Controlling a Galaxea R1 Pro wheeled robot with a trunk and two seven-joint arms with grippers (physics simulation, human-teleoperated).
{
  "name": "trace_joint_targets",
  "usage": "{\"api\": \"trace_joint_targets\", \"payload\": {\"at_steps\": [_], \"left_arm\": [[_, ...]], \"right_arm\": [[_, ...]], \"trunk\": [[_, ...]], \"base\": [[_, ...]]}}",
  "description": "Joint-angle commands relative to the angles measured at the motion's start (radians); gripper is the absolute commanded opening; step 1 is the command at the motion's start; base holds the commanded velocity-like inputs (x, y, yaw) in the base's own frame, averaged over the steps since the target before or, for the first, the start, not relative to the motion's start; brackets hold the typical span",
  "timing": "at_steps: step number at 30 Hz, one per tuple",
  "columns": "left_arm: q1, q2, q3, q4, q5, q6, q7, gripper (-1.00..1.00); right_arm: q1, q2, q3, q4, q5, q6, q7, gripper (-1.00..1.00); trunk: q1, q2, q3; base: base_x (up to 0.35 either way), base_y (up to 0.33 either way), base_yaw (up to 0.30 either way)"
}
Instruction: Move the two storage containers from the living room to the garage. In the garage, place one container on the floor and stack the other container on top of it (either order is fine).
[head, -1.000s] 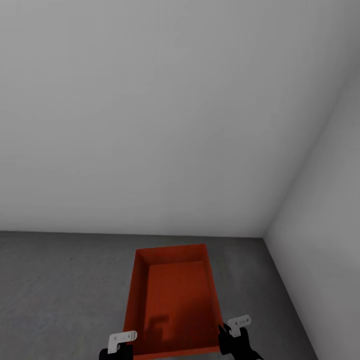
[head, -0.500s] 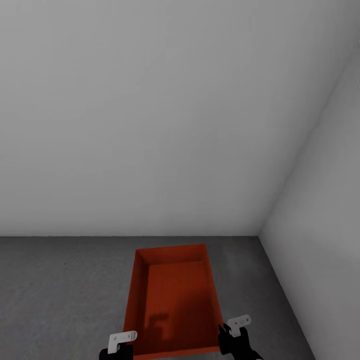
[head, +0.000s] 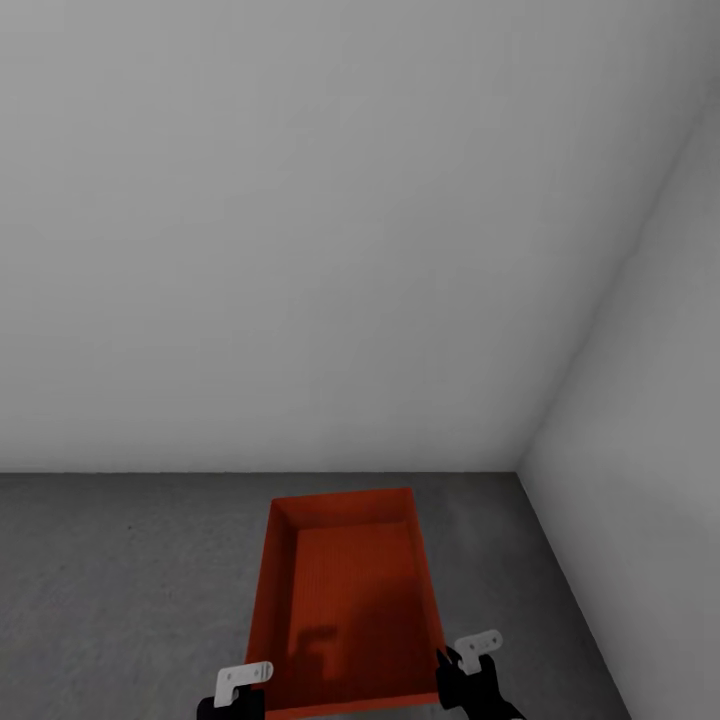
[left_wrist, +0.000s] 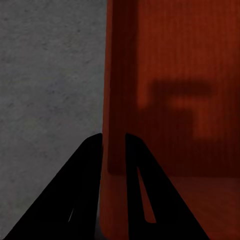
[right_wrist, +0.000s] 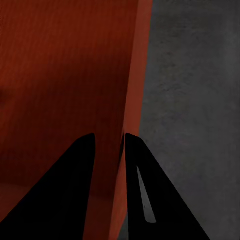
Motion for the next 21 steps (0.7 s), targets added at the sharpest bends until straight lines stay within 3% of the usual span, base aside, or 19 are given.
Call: {"api": "trace_joint_targets", "payload": {"at_steps": [1, 21], "left_arm": [[0.000, -0.015, 0.005, 0.003, 0.010, -0.003, -0.009, -1.00], [0.000, -0.014, 0.007, 0.003, 0.010, -0.003, -0.008, -1.00]], "right_arm": [[-0.001, 0.062, -0.012, -0.006, -0.008, -0.060, 0.013, -1.00], [-0.001, 0.062, -0.011, -0.006, -0.005, -0.060, 0.013, -1.00]], "trunk": [[0.000, -0.001, -0.001], [0.000, -0.001, -0.001]], "base": [[0.000, 0.000, 0.000], [0.000, 0.000, 0.000]]}}
